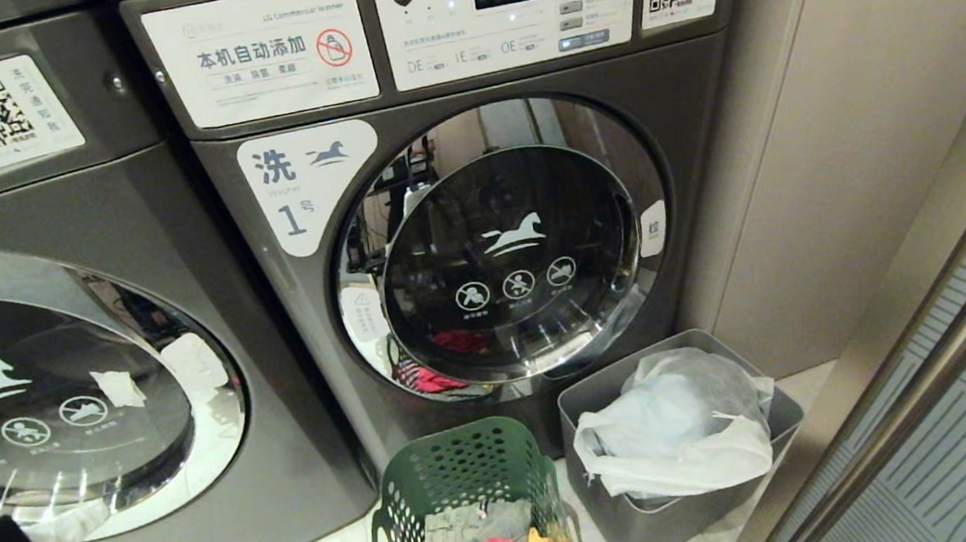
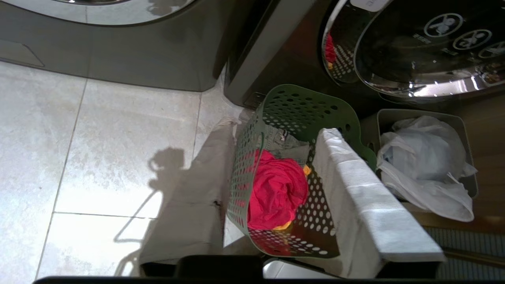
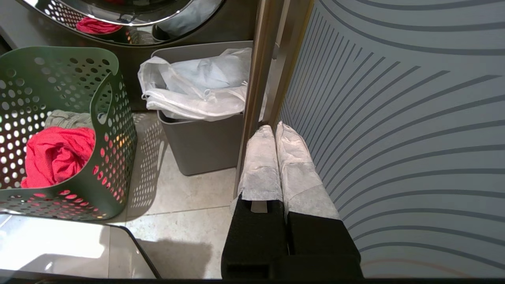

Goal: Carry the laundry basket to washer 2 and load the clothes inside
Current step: Open the lid of the washing machine

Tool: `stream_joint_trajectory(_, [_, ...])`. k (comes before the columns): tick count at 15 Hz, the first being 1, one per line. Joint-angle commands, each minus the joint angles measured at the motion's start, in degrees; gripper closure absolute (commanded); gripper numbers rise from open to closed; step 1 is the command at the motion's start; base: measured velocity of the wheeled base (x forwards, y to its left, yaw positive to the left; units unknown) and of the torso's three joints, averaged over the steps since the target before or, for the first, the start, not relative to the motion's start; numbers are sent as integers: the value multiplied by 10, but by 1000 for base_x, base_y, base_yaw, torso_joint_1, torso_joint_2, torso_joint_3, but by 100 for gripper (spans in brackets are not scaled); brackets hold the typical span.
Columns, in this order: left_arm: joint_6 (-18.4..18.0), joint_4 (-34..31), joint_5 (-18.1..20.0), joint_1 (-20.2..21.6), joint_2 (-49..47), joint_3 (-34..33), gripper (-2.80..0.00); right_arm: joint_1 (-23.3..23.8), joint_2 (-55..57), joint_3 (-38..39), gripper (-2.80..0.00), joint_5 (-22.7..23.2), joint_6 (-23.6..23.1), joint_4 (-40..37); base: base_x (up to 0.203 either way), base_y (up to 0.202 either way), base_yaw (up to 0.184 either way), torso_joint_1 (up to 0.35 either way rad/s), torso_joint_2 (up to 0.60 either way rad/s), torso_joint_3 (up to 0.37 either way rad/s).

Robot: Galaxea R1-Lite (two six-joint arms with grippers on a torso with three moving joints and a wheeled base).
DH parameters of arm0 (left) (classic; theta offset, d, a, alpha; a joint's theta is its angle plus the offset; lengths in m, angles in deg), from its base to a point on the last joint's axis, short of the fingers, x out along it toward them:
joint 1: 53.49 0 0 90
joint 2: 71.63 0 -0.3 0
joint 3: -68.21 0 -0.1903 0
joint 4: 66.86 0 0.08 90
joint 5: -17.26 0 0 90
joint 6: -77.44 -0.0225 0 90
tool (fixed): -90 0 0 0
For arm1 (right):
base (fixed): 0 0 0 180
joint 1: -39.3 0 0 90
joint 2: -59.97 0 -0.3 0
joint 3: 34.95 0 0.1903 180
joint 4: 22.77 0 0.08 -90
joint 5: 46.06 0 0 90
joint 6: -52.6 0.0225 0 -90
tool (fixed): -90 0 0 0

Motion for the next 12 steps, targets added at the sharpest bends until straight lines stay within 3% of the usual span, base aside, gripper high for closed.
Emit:
stream_joint_trajectory(1, [2, 7, 4, 9, -35, -9, -280, 0, 1, 0, 0, 1, -1, 0, 0, 0, 0, 0, 0, 0])
stream_joint_trajectory(6, [-1, 114, 76, 90, -142, -23, -280, 0, 1, 0, 0, 0, -1, 0, 0, 0, 0, 0, 0, 0])
stream_joint_trajectory(10, [-29, 206, 226, 153, -223, -19, -280, 0, 1, 0, 0, 1, -1, 0, 0, 0, 0, 0, 0, 0])
stream_joint_trajectory(12, [-64, 250, 337, 201, -267, -17, -280, 0, 1, 0, 0, 0, -1, 0, 0, 0, 0, 0, 0, 0])
